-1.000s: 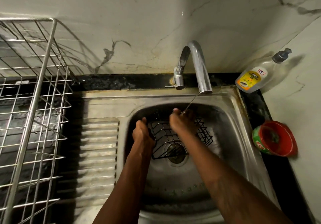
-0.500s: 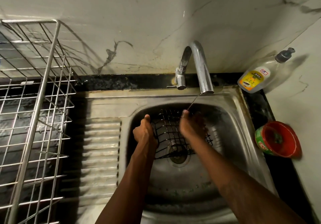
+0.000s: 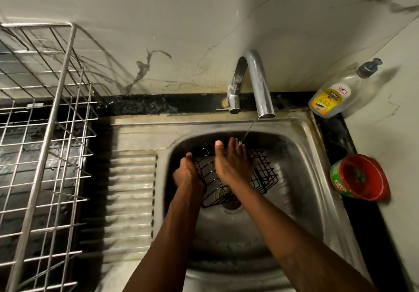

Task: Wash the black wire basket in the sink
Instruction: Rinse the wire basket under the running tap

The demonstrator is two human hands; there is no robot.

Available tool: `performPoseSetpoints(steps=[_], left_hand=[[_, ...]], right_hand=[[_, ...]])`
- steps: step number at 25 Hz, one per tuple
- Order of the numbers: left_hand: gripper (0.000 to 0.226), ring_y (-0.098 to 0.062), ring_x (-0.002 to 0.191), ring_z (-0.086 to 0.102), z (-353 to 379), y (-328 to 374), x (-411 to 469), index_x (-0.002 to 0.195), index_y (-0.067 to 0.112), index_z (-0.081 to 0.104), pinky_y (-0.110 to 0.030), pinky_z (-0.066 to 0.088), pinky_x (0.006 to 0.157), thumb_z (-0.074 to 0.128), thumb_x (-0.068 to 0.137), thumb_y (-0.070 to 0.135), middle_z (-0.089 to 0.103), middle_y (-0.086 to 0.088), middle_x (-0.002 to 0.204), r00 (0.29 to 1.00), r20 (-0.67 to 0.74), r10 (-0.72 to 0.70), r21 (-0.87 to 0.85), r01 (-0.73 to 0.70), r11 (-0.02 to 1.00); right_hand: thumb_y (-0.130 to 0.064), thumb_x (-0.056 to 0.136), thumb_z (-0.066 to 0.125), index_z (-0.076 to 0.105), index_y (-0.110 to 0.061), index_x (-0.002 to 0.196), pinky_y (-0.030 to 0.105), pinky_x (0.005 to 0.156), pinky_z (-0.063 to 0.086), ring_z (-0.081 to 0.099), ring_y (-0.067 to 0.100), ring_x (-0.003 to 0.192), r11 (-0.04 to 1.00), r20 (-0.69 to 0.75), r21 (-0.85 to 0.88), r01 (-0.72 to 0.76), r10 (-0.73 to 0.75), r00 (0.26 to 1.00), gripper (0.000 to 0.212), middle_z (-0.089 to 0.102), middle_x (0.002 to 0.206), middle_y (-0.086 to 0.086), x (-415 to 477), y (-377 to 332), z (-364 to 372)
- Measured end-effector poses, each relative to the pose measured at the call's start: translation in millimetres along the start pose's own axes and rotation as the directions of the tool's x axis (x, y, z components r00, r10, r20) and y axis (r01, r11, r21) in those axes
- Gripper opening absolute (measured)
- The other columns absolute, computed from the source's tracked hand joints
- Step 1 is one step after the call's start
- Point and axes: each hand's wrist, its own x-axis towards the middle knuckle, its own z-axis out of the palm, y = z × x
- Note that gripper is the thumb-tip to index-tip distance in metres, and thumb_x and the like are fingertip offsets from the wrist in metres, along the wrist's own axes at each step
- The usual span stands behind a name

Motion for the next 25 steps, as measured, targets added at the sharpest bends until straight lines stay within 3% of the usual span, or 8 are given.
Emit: performPoseSetpoints(steps=[4,6,9,11,15,17,21,25], left_hand=[[0.026,-0.023,0.071,0.056,1.0,4.9,-10.2,0.105,0.008,0.066,-0.034,0.047,0.067,0.072,0.086,0.025,0.064,-0.011,0.091,0.998,0.018,-0.055,-0.112,0.057,0.992],[0.015,-0.015,0.06,0.052,3.1,10.2,-17.0,0.099,0.01,0.068,-0.027,0.045,0.065,0.069,0.086,0.017,0.062,-0.005,0.078,0.998,0.03,-0.054,-0.182,0.058,0.982],[0.016,-0.006,0.041,0.053,1.8,13.6,-14.1,0.081,0.015,0.059,-0.009,0.039,0.04,0.055,0.096,0.01,0.06,0.002,0.058,0.993,0.106,-0.051,-0.264,0.078,0.961],[0.022,-0.01,0.053,0.059,0.4,10.3,-4.7,0.082,0.018,0.054,-0.013,0.044,0.037,0.046,0.103,0.02,0.063,0.003,0.059,0.973,0.225,-0.053,-0.232,0.107,0.967],[0.018,-0.021,0.063,0.057,0.3,8.9,-7.1,0.078,0.013,0.056,-0.019,0.047,0.052,0.053,0.093,0.021,0.061,-0.006,0.078,0.993,0.085,-0.085,-0.088,0.092,0.992],[0.014,-0.019,0.057,0.06,-1.2,12.3,-14.7,0.083,0.013,0.062,-0.021,0.047,0.052,0.054,0.093,0.019,0.064,-0.006,0.07,0.995,0.089,-0.053,-0.061,0.058,0.996],[0.042,-0.022,0.073,0.069,5.4,16.5,-20.1,0.108,0.009,0.068,-0.028,0.052,0.057,0.076,0.078,0.037,0.073,-0.011,0.093,1.0,0.021,0.006,-0.071,-0.005,0.997],[0.064,-0.032,0.092,0.073,16.4,15.5,-26.0,0.119,0.007,0.069,-0.045,0.062,0.081,0.076,0.072,0.05,0.073,-0.017,0.11,0.99,-0.096,0.099,0.071,-0.092,0.993]], right_hand=[[-0.068,0.1,0.018,0.043,-0.04,0.138,0.057,0.115,0.028,0.05,0.032,0.128,0.995,-0.035,0.006,-0.097,0.097,0.995,0.054,0.061,0.133,0.005,40.5,41.2,-28.1],[-0.06,0.101,0.036,0.053,-0.034,0.131,0.051,0.104,0.044,0.06,0.028,0.111,0.988,-0.126,0.122,-0.091,0.106,0.986,0.044,0.067,0.12,0.006,44.5,47.8,-30.9],[-0.067,0.095,0.038,0.042,-0.024,0.149,0.059,0.115,0.028,0.046,0.035,0.135,0.946,-0.078,0.084,-0.314,0.32,0.944,0.069,0.051,0.146,0.014,38.2,56.9,-39.5],[-0.076,0.093,0.024,0.026,-0.02,0.158,0.067,0.118,0.008,0.023,0.038,0.15,0.911,0.014,-0.046,-0.411,0.412,0.911,0.086,0.028,0.162,0.016,30.0,48.6,-42.7],[-0.078,0.091,0.004,0.008,-0.021,0.162,0.066,0.117,-0.012,-0.002,0.037,0.154,0.976,0.091,-0.206,-0.076,0.096,0.991,0.091,0.0,0.169,0.008,-3.1,-11.1,-11.7],[-0.079,0.09,0.003,0.001,-0.022,0.162,0.065,0.115,-0.014,-0.007,0.038,0.154,0.979,0.13,-0.201,-0.036,0.063,0.989,0.092,-0.008,0.169,0.003,1.4,-11.7,-8.2],[-0.073,0.095,0.008,-0.002,-0.009,0.16,0.058,0.122,-0.002,0.0,0.039,0.154,0.892,0.087,0.003,-0.452,0.45,0.889,0.092,-0.004,0.168,0.017,31.7,27.2,-34.9],[-0.071,0.097,0.008,0.002,-0.013,0.161,0.06,0.121,-0.005,-0.002,0.038,0.154,0.946,0.1,0.108,-0.305,0.295,0.95,0.087,-0.003,0.168,0.018,5.2,-9.1,-25.1]])
